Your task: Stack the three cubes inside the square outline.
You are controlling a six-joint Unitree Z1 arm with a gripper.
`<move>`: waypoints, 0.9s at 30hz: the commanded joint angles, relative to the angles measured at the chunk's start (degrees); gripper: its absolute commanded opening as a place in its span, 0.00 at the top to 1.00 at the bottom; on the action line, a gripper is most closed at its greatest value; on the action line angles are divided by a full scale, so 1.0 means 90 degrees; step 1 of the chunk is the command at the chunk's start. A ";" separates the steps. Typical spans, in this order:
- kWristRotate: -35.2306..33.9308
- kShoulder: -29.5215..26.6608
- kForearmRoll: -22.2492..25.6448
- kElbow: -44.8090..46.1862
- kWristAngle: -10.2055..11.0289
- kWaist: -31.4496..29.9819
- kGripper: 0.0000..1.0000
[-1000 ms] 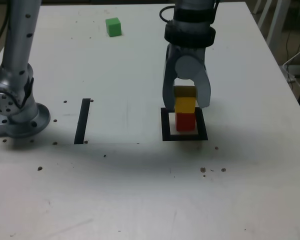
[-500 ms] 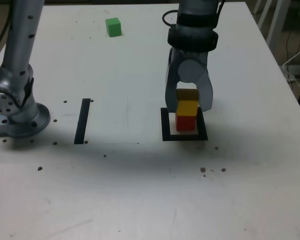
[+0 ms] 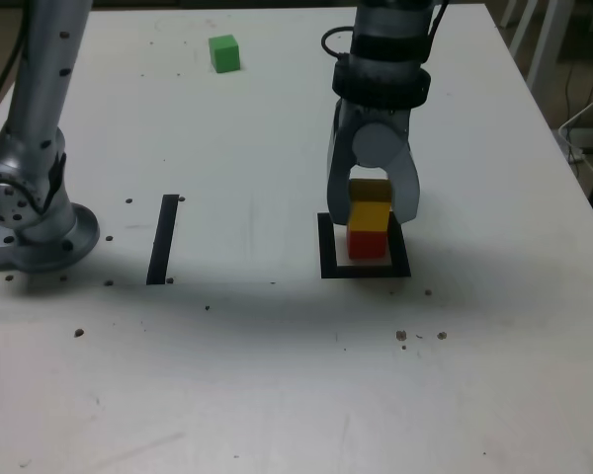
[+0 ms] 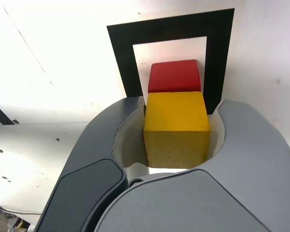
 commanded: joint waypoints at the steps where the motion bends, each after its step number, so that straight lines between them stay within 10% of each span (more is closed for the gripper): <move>1: 0.0073 0.0030 -0.0062 0.0026 -0.0008 0.0017 0.36; 6: 0.0139 0.0028 -0.0146 0.0073 -0.0029 0.0021 0.08; 27: -0.0053 -0.0941 -0.0160 0.0692 0.0436 0.0526 0.05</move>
